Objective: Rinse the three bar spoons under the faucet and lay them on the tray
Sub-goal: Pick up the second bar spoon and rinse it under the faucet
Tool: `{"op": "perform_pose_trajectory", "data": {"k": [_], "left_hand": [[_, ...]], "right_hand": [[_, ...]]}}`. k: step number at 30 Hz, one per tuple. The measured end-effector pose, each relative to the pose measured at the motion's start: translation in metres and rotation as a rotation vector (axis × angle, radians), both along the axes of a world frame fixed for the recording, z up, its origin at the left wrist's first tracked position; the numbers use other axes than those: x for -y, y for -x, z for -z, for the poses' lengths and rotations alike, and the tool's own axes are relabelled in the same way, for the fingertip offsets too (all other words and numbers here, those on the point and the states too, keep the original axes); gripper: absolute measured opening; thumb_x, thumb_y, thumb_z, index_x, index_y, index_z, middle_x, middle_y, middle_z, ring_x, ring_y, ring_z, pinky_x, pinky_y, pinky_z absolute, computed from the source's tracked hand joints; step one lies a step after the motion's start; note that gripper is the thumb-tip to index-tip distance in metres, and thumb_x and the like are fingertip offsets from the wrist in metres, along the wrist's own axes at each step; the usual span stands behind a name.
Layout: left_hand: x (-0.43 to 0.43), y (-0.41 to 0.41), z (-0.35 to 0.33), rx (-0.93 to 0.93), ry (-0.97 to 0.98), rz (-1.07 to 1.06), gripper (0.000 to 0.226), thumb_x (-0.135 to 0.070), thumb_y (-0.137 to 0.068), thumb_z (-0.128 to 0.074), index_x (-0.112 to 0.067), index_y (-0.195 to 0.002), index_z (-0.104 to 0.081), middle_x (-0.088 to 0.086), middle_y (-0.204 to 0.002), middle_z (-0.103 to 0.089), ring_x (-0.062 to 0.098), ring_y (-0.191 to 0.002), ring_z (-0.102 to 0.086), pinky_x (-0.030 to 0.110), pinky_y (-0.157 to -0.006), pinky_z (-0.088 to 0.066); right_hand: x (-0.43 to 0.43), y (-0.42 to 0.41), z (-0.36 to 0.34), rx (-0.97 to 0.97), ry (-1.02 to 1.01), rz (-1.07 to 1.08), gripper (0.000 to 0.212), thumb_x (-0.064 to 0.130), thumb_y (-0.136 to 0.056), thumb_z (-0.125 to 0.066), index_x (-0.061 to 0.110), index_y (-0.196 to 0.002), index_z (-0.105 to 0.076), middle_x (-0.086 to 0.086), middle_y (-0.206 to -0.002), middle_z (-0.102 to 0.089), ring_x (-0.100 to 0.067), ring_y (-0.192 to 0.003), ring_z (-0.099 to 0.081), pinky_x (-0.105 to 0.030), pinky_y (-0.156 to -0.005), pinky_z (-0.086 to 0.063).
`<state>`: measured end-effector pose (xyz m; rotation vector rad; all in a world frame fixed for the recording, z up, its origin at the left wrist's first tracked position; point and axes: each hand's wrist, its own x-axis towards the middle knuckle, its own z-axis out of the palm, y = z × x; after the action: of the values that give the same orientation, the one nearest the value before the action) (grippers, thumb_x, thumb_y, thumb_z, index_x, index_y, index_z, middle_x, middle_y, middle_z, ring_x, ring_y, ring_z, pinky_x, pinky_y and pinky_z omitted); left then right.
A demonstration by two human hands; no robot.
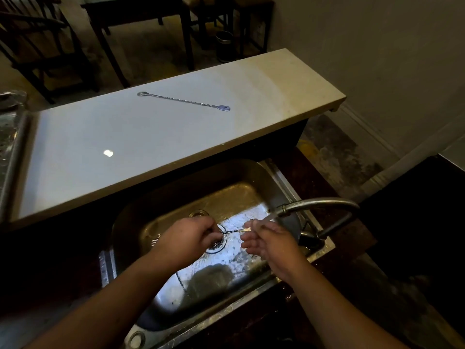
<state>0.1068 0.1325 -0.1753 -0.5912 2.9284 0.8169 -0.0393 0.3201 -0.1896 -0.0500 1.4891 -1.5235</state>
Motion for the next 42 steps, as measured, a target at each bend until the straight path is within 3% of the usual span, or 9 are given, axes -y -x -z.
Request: {"op": "perform_pose_trajectory", "data": {"k": [4, 8, 11, 16, 22, 26, 30, 37, 42], "left_hand": [[-0.001, 0.000, -0.002, 0.007, -0.014, -0.004, 0.019, -0.052, -0.091, -0.066, -0.041, -0.088, -0.051, -0.019, -0.076, -0.060, 0.003, -0.070, -0.057, 0.029, -0.062, -0.046], [-0.002, -0.001, -0.001, -0.003, 0.015, -0.012, 0.018, -0.052, -0.094, -0.062, -0.040, -0.085, -0.051, -0.021, -0.073, -0.057, 0.005, -0.069, -0.054, 0.025, -0.057, -0.038], [-0.003, 0.000, -0.002, -0.003, 0.013, -0.013, 0.022, -0.053, -0.094, -0.061, -0.044, -0.082, -0.046, -0.022, -0.066, -0.049, 0.003, -0.065, -0.049, 0.021, -0.053, -0.033], [-0.005, 0.003, -0.004, 0.019, -0.021, -0.022, 0.019, -0.053, -0.090, -0.067, -0.039, -0.089, -0.053, -0.018, -0.076, -0.060, 0.001, -0.070, -0.055, 0.029, -0.061, -0.045], [-0.003, 0.005, -0.004, 0.008, 0.011, -0.012, 0.016, -0.052, -0.093, -0.063, -0.041, -0.085, -0.054, -0.020, -0.073, -0.056, 0.004, -0.070, -0.055, 0.029, -0.060, -0.042], [-0.001, 0.007, -0.005, 0.010, -0.006, -0.008, 0.018, -0.052, -0.088, -0.069, -0.034, -0.087, -0.062, -0.020, -0.075, -0.057, 0.000, -0.072, -0.054, 0.028, -0.063, -0.045], [0.002, 0.008, -0.003, 0.014, 0.009, 0.035, 0.018, -0.049, -0.092, -0.066, -0.031, -0.087, -0.066, -0.018, -0.077, -0.055, 0.004, -0.073, -0.055, 0.031, -0.066, -0.048], [0.005, 0.007, 0.004, 0.038, 0.033, 0.088, 0.023, -0.047, -0.096, -0.062, -0.028, -0.097, -0.075, -0.007, -0.089, -0.069, 0.014, -0.085, -0.064, 0.038, -0.075, -0.052], [0.002, 0.005, 0.009, 0.039, 0.038, 0.000, 0.015, -0.049, -0.093, -0.065, -0.035, -0.099, -0.068, -0.016, -0.082, -0.067, 0.006, -0.075, -0.061, 0.026, -0.062, -0.044]], "right_hand": [[0.001, -0.002, 0.002, 0.006, 0.010, -0.003, 0.018, 0.020, -0.103, -0.060, 0.011, -0.116, -0.069, -0.013, -0.084, -0.079, -0.026, -0.078, -0.078, -0.031, -0.063, -0.060], [-0.002, -0.001, -0.003, -0.008, 0.017, -0.008, 0.016, 0.022, -0.100, -0.065, 0.012, -0.097, -0.078, -0.012, -0.084, -0.079, -0.023, -0.078, -0.077, -0.029, -0.064, -0.059], [-0.003, 0.001, -0.004, -0.073, -0.025, -0.008, 0.023, 0.026, -0.100, -0.065, 0.016, -0.087, -0.081, -0.006, -0.075, -0.075, -0.015, -0.065, -0.069, -0.025, -0.059, -0.054], [0.000, 0.003, -0.005, -0.001, 0.027, 0.018, 0.014, 0.017, -0.101, -0.063, 0.008, -0.109, -0.071, -0.010, -0.075, -0.073, -0.016, -0.065, -0.068, -0.028, -0.061, -0.053], [-0.001, 0.005, -0.008, -0.033, -0.007, 0.021, 0.027, 0.028, -0.103, -0.060, 0.006, -0.096, -0.074, -0.011, -0.073, -0.075, -0.018, -0.061, -0.069, -0.027, -0.057, -0.054], [-0.001, 0.005, -0.009, -0.003, 0.027, 0.026, 0.014, 0.018, -0.100, -0.065, 0.006, -0.103, -0.072, -0.010, -0.074, -0.074, -0.017, -0.062, -0.069, -0.027, -0.057, -0.052], [-0.002, 0.005, -0.008, 0.007, 0.000, 0.026, 0.015, 0.016, -0.096, -0.068, 0.004, -0.099, -0.076, -0.011, -0.072, -0.074, -0.018, -0.060, -0.068, -0.027, -0.056, -0.051], [-0.005, 0.004, -0.003, 0.041, 0.051, 0.004, 0.017, 0.021, -0.097, -0.069, 0.005, -0.098, -0.074, -0.011, -0.080, -0.077, -0.020, -0.070, -0.072, -0.029, -0.063, -0.057], [-0.003, 0.003, 0.002, 0.035, 0.056, 0.020, 0.010, 0.015, -0.098, -0.067, 0.008, -0.104, -0.072, -0.012, -0.085, -0.077, -0.021, -0.075, -0.074, -0.029, -0.066, -0.060]]}}
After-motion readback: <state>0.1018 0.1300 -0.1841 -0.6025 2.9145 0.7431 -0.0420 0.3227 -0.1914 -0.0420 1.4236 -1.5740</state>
